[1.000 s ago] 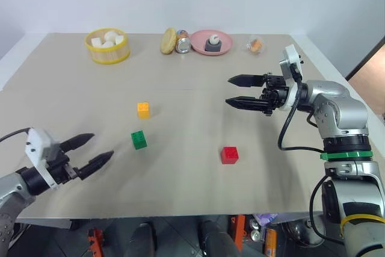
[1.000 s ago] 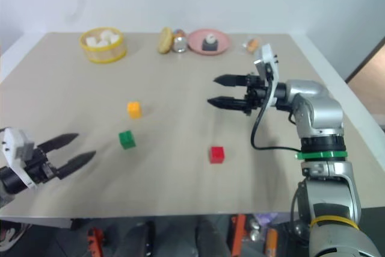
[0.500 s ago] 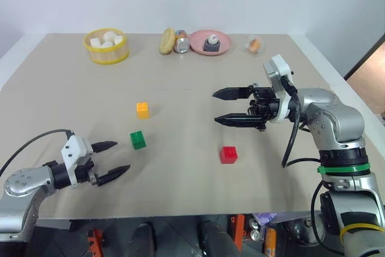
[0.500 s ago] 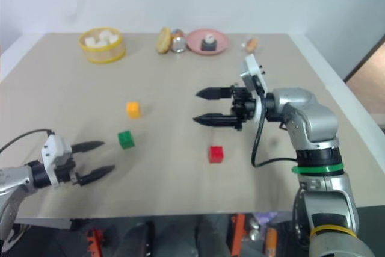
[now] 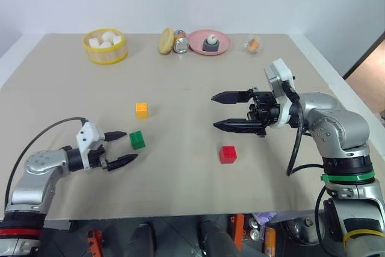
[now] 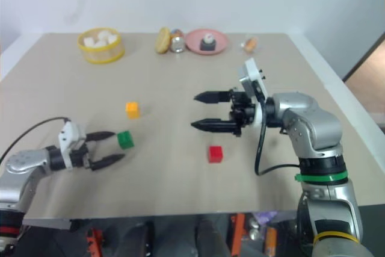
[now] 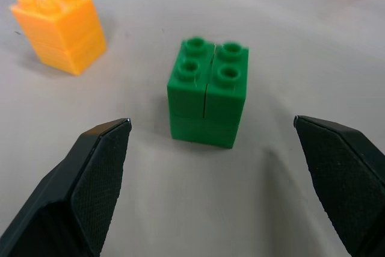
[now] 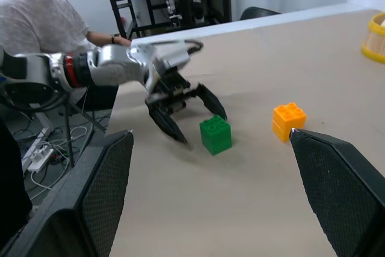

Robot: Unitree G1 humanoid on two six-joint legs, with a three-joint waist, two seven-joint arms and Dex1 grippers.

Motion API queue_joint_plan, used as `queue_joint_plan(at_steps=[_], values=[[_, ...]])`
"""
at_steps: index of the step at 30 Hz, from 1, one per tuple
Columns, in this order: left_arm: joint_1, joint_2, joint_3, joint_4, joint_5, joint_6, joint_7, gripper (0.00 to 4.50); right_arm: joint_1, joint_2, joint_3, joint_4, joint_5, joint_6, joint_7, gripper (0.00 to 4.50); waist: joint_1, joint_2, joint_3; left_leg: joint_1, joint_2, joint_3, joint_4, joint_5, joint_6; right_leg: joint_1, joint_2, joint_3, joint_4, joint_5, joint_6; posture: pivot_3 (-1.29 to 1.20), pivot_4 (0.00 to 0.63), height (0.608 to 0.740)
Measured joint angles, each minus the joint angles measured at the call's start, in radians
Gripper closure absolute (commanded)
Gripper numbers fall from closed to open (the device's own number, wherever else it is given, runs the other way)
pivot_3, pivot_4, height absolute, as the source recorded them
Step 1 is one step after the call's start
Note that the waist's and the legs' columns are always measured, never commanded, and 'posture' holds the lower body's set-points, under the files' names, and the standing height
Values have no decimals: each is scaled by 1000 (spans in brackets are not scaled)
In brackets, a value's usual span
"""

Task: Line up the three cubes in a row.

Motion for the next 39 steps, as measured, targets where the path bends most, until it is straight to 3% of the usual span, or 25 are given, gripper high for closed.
queue_joint_plan(at_steps=[13,23,33,39], values=[[-151,-76,-51,220,48,-118,-52,0,18,-14,-7,-28,24,4,-41,211,1,0,0,0,0,-1,1,1,1,1,0,0,1,1,1,0,150,740],[-165,-80,-51,247,47,-128,-91,3190,26,-21,-7,-24,26,-21,-40,168,1,0,0,0,-1,-1,2,1,1,1,0,0,1,1,2,0,150,740],[-178,-79,-96,221,71,-157,-136,3190,14,-28,2,0,11,-34,-21,168,2,0,0,0,-1,-1,2,1,1,2,0,0,1,0,2,0,150,740],[-209,-135,-212,40,69,-113,-190,3190,127,-158,-3,-30,4,-60,54,168,19,0,0,-2,-2,-2,1,1,1,2,0,1,1,-1,4,0,150,740]])
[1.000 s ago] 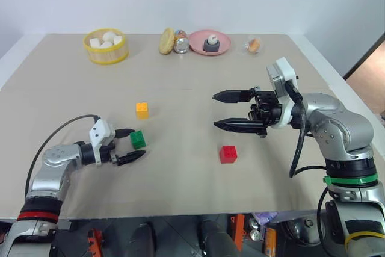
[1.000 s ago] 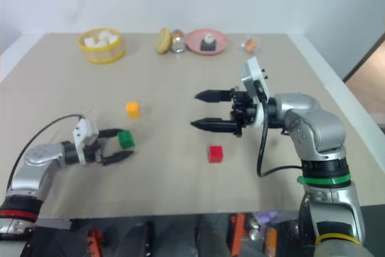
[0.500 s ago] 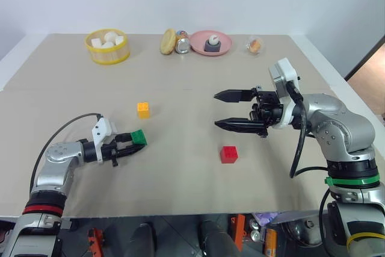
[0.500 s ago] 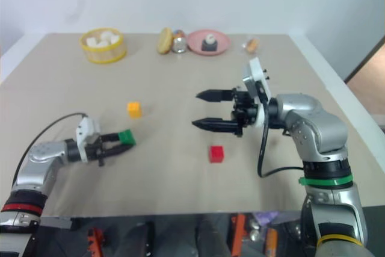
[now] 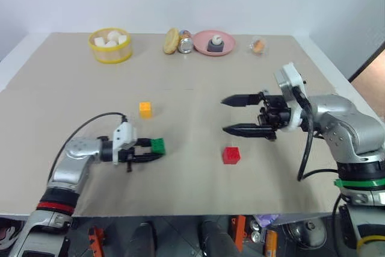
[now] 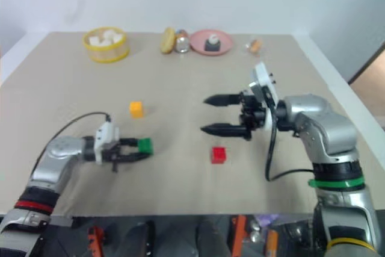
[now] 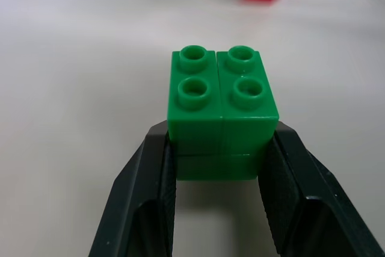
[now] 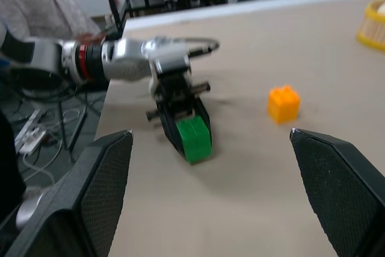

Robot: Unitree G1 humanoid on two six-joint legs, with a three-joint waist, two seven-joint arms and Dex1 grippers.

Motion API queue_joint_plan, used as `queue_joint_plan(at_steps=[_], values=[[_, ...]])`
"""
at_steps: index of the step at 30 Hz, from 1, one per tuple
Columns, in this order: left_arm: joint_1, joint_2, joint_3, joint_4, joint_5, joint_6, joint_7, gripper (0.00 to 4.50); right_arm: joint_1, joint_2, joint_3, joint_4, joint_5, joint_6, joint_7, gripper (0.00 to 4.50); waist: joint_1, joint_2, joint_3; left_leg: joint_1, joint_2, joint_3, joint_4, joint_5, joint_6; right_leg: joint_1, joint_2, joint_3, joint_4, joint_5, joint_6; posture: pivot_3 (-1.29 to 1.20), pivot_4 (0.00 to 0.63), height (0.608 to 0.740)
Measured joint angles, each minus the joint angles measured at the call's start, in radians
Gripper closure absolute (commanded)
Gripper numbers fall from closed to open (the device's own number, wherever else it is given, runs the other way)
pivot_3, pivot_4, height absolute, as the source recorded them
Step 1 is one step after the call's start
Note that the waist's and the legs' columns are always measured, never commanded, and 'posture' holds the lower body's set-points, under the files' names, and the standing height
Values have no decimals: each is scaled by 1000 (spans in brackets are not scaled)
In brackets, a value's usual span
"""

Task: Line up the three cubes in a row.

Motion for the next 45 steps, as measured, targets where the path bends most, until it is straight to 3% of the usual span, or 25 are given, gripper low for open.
queue_joint_plan(at_steps=[5,11,20,45], values=[[-49,-70,-80,-92,-5,64,-9,3190,140,-96,-62,-14,-8,-26,40,168,8,1,0,1,0,0,1,0,0,0,0,0,0,0,0,0,150,740],[-102,-109,-145,-61,4,77,-41,3190,236,-132,-138,-55,-5,-36,21,168,5,1,-1,3,0,0,3,1,2,1,1,1,0,3,-1,0,150,740],[-161,-181,-160,183,106,-23,3,3190,261,-132,-173,-131,31,-13,-48,168,7,2,-1,1,-1,0,6,1,2,3,0,1,0,3,0,0,150,740],[-138,-210,-171,149,135,13,40,3190,218,-110,-150,-129,44,-10,-84,168,7,2,-1,2,-1,-1,5,1,2,3,0,1,0,3,0,0,150,740]])
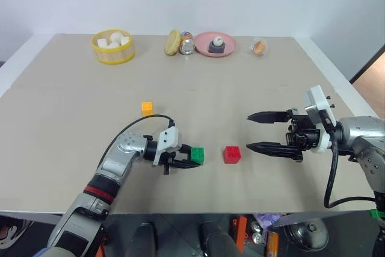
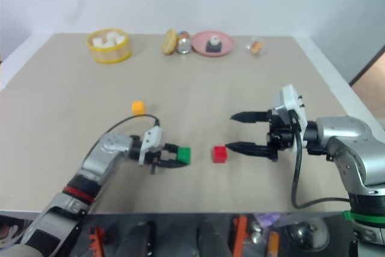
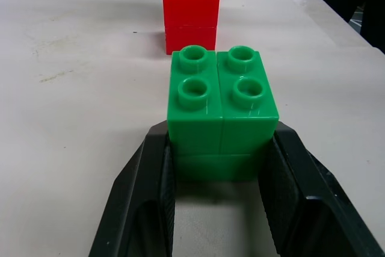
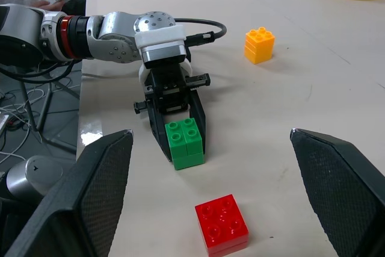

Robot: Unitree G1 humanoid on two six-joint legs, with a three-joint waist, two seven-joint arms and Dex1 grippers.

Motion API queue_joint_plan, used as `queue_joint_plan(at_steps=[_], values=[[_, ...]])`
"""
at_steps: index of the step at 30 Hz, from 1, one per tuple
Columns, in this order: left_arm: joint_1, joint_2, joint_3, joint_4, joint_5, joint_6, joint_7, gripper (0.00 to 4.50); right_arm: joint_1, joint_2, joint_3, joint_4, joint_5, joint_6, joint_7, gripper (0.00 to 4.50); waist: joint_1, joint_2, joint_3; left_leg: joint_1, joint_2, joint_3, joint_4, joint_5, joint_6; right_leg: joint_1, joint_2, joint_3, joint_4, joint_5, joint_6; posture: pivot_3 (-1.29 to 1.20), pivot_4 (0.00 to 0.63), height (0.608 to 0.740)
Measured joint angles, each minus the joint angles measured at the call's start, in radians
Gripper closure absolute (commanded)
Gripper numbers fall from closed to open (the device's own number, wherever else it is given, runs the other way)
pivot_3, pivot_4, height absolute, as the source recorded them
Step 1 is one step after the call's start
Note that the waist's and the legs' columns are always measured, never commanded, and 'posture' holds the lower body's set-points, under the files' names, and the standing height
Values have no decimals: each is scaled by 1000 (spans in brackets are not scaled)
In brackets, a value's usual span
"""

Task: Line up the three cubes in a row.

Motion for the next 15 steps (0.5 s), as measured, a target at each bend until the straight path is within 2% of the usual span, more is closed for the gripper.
queue_joint_plan(at_steps=[15], values=[[0,-2,0,11,1,-15,18,3190,-2,0,8,4,-9,-5,-7,168,0,0,0,1,0,0,1,0,0,1,0,0,0,1,0,0,150,740]])
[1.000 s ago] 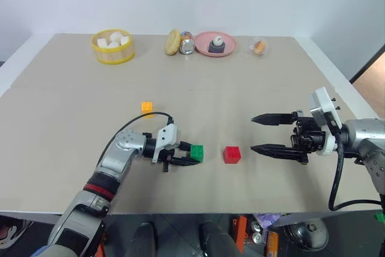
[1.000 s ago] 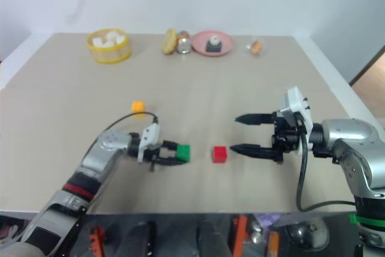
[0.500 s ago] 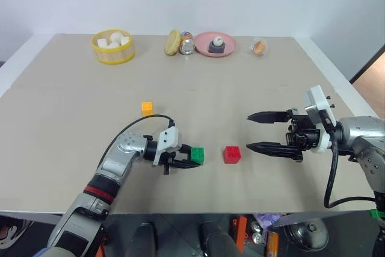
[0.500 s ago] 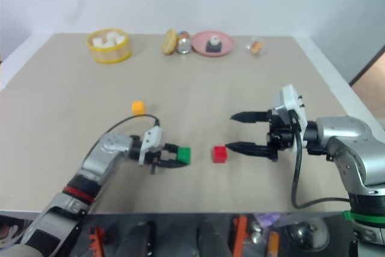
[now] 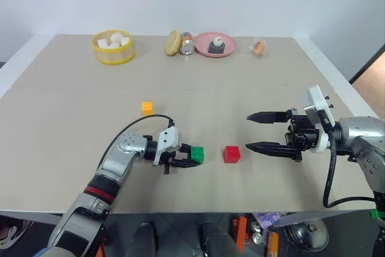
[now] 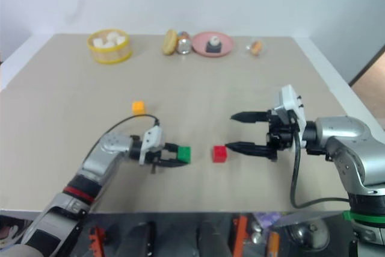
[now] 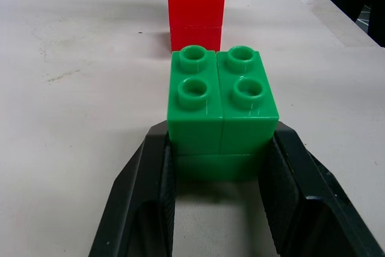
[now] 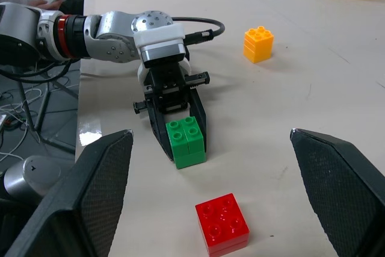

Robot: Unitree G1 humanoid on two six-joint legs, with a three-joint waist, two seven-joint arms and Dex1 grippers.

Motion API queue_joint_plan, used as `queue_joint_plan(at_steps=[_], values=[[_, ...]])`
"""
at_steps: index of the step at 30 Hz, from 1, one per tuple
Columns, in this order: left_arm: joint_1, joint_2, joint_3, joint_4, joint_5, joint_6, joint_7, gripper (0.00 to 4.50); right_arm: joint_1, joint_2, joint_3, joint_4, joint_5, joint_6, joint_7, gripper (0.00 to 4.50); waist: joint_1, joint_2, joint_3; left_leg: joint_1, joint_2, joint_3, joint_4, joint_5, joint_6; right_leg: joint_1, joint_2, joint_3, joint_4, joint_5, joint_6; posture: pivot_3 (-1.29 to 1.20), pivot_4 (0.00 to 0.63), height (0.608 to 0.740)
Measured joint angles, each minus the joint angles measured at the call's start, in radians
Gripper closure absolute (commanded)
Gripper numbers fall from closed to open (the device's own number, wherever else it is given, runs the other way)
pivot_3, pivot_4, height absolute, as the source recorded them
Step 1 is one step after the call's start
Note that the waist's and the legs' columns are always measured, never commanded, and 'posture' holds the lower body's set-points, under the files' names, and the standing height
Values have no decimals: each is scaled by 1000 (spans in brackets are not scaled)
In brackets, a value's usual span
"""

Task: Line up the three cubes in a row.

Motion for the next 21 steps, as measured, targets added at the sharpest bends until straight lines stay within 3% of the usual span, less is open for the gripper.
queue_joint_plan(at_steps=[3,5,11,21], values=[[0,0,0,0,0,-1,0,3190,-4,0,2,7,-4,-4,0,168,0,0,0,0,0,0,0,0,0,0,0,0,0,0,0,0,150,740],[1,0,0,0,0,-1,0,2176,-4,1,2,8,-9,-8,1,168,0,0,0,0,0,0,0,0,0,0,0,0,0,0,0,0,150,740],[1,2,0,-3,-5,14,-8,65,-10,1,3,20,-11,-12,7,168,0,0,0,0,0,0,0,0,0,0,0,0,0,0,0,0,150,740],[56,71,14,-96,-34,50,-38,25,-56,7,19,50,-12,-12,19,168,-3,0,0,0,1,0,-1,0,0,-1,0,0,0,-1,-1,0,150,740]])
